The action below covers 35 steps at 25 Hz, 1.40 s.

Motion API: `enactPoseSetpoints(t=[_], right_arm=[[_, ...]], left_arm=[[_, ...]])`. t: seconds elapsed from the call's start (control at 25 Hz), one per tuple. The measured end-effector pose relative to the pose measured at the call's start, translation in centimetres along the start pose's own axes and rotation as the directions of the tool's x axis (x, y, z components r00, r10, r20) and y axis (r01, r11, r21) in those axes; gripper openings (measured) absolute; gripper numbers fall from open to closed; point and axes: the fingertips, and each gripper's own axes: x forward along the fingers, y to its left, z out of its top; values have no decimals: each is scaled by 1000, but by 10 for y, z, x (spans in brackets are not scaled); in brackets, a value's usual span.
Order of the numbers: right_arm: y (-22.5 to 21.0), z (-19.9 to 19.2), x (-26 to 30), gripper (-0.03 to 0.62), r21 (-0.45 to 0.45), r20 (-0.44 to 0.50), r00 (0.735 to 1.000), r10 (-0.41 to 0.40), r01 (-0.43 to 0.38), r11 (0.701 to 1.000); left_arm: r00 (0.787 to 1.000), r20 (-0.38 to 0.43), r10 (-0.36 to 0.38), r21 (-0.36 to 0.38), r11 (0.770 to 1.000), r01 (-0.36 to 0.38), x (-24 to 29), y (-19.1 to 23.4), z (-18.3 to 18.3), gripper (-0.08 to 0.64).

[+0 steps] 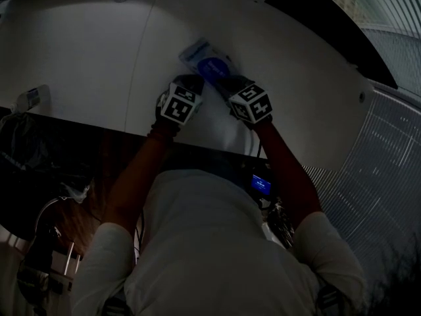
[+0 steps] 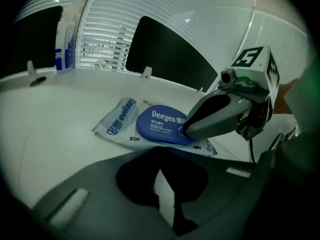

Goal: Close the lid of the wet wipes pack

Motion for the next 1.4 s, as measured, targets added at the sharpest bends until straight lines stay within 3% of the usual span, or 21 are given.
enactPoseSetpoints(t=[0.2,0.64,0.8,1.12,1.4], right_arm=[[-5,-7,6,2,-9,-22,999,-30,29,1000],[-8,-8,13,2,-70,-21,995,-100,98,993],[-8,-8,11,2,-40,-9,995,-104,103,994],[-6,14,-18,2,0,108,979,-173,174,985],[-4,59,-68,2,4,262,935,-240,247,969]], left_arm=[[1000,4,-3,-37,999,4,-1,0,-1,3],[1000,13,4,-24,1000,-4,-2,1,-2,3],[1000,17,8,-39,999,-8,-5,1,-2,3],[997,74,12,-35,999,-10,-29,-4,22,3],[986,169,-2,2,1000,2,-63,-18,74,3]])
